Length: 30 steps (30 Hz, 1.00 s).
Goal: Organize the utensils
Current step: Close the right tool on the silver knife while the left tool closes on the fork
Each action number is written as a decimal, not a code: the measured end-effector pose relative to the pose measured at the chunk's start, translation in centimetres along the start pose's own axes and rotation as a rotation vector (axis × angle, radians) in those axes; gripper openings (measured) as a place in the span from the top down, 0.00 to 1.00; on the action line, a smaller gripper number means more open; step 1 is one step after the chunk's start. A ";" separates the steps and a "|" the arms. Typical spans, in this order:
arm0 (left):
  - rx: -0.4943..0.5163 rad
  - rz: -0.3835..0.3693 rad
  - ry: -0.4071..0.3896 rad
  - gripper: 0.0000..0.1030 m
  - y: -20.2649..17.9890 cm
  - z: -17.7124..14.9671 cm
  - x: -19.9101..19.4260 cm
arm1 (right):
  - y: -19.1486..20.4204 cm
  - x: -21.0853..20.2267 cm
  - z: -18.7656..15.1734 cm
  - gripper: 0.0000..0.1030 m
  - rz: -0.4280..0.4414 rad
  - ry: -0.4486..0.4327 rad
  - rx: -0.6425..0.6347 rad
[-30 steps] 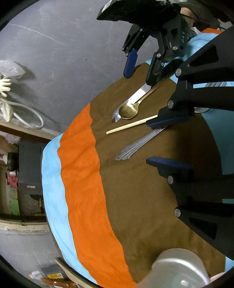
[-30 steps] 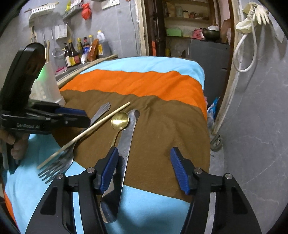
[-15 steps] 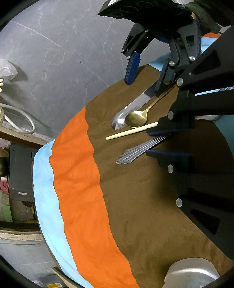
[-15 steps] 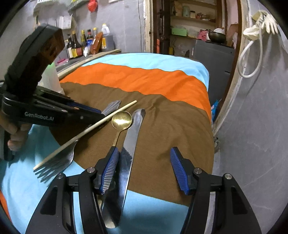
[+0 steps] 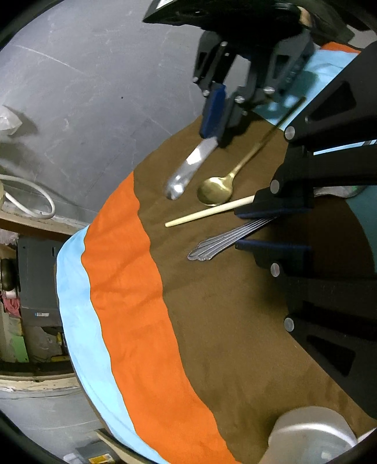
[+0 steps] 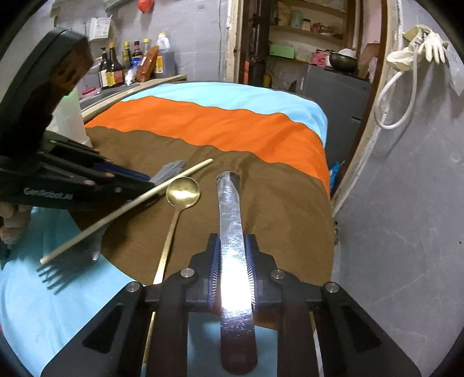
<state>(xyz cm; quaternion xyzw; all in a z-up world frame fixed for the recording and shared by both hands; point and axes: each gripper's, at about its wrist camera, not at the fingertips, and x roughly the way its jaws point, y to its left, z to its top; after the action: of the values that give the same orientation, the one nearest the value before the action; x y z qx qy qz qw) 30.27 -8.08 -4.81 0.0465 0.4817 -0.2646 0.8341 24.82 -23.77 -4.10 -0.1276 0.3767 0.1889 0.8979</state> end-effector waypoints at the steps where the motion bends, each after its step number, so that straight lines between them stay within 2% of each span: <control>1: 0.008 0.010 0.003 0.88 0.2 -0.2 -0.3 | -0.1 0.0 0.0 0.86 0.000 0.000 0.003; 7: 0.041 0.011 0.043 0.84 1.3 -0.7 -1.2 | -0.5 0.8 1.1 0.83 0.037 0.029 0.016; 13: 0.135 0.076 0.120 0.81 -0.2 0.0 -0.3 | -1.6 2.0 2.5 0.81 0.102 0.083 0.024; 16: 0.152 0.085 0.148 0.81 -0.4 0.4 0.3 | -2.2 2.3 2.9 0.81 0.147 0.118 0.041; 19: 0.166 0.088 0.158 0.80 -0.5 0.5 0.7 | -1.8 2.4 3.1 0.80 0.132 0.135 0.012; 23: 0.167 0.093 0.145 0.82 -0.4 0.1 0.6 | -1.2 2.7 3.6 0.80 0.115 0.178 -0.024; 27: 0.142 0.094 0.074 0.86 -0.3 -0.8 0.2 | -1.7 3.4 4.5 0.83 0.156 0.259 -0.027; 30: 0.097 0.071 0.025 0.90 0.1 -1.5 -0.4 | -1.6 3.3 4.6 0.87 0.149 0.265 -0.016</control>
<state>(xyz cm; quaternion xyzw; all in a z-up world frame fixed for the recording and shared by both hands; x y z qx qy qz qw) 28.97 -7.35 -5.25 0.1071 0.4766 -0.2573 0.8337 30.53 -22.65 -3.24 -0.1304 0.4987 0.2396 0.8227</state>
